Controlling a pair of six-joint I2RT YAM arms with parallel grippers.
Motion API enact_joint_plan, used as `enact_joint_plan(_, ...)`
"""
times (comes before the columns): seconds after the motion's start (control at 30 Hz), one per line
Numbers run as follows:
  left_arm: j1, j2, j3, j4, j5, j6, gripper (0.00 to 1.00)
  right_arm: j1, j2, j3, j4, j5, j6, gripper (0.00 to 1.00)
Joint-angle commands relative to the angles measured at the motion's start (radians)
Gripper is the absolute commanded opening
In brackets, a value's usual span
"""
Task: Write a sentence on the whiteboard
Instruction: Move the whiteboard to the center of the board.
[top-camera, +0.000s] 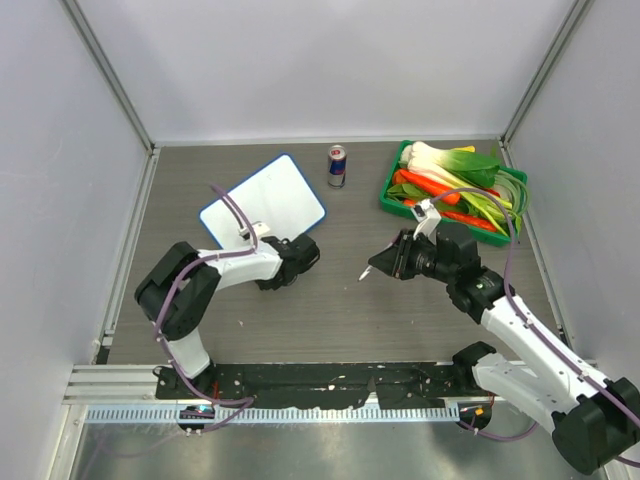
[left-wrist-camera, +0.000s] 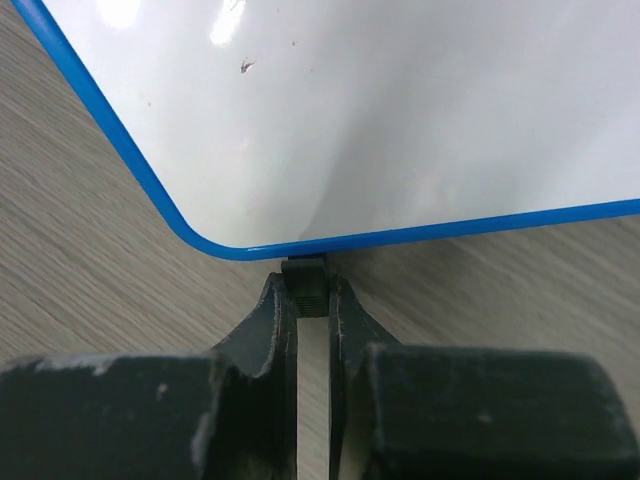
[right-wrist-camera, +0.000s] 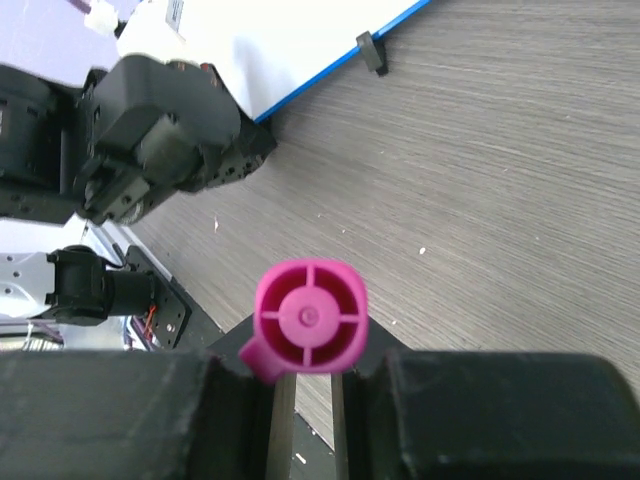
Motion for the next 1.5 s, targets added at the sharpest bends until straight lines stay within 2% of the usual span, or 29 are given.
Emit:
enact_joint_plan(0.0, -0.097, 0.015, 0.002, -0.075, 0.015, -0.013, 0.00, -0.010, -0.044, 0.049, -0.024, 0.071, -0.023, 0.01)
enact_joint_plan(0.27, -0.278, 0.093, 0.114, -0.204, -0.033, -0.108, 0.00, -0.028, -0.106, 0.071, -0.083, 0.184, -0.033, 0.01)
enact_joint_plan(0.73, -0.501, 0.116, 0.153, -0.189, -0.011, -0.112, 0.00, -0.043, -0.137, 0.095, -0.116, 0.247, -0.029, 0.01)
enact_joint_plan(1.13, -0.605, 0.044, 0.130, -0.182, 0.038, -0.132, 0.00, -0.048, -0.116, 0.111, -0.109, 0.247, -0.039, 0.01)
enact_joint_plan(1.47, -0.696, 0.098, 0.119, -0.244, 0.093, -0.203, 0.00, -0.048, -0.099, 0.103, -0.092, 0.221, -0.035, 0.01)
